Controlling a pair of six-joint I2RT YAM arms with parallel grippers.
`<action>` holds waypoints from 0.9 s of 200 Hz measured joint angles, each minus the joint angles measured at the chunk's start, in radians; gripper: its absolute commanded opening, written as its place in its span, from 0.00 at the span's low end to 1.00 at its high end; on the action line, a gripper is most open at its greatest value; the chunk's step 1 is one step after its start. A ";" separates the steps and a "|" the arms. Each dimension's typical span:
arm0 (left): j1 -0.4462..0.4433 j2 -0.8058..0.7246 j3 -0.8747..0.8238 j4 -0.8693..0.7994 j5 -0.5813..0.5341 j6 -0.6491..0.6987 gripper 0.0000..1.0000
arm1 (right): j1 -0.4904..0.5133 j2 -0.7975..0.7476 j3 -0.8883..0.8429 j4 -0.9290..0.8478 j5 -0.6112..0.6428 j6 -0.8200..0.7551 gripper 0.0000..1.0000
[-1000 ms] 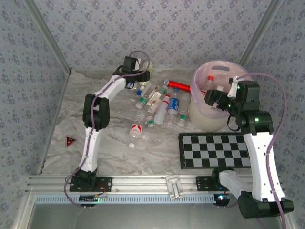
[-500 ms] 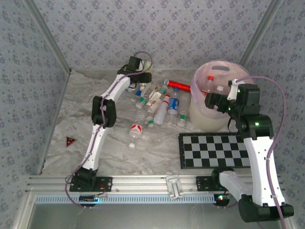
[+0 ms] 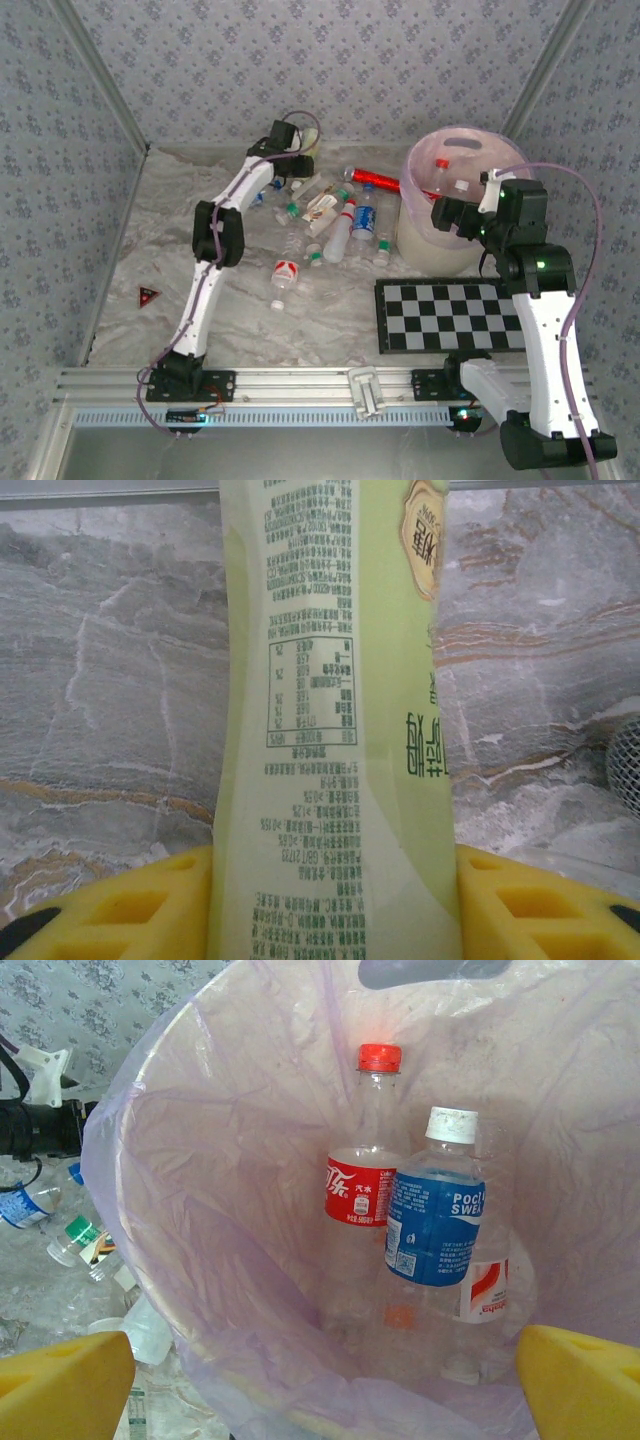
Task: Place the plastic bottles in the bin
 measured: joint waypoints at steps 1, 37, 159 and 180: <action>0.000 -0.002 -0.002 0.000 0.000 0.001 0.43 | 0.000 0.000 0.000 0.000 0.000 0.000 1.00; -0.008 -0.174 -0.124 0.029 -0.005 0.034 0.43 | 0.000 -0.015 0.004 -0.016 -0.014 0.001 0.99; -0.114 -1.283 -1.427 0.505 0.088 0.072 0.29 | 0.222 0.093 0.140 0.114 -0.341 0.138 0.97; -0.150 -1.427 -1.599 0.574 0.122 0.055 0.28 | 0.329 0.211 0.185 0.135 -0.306 0.158 1.00</action>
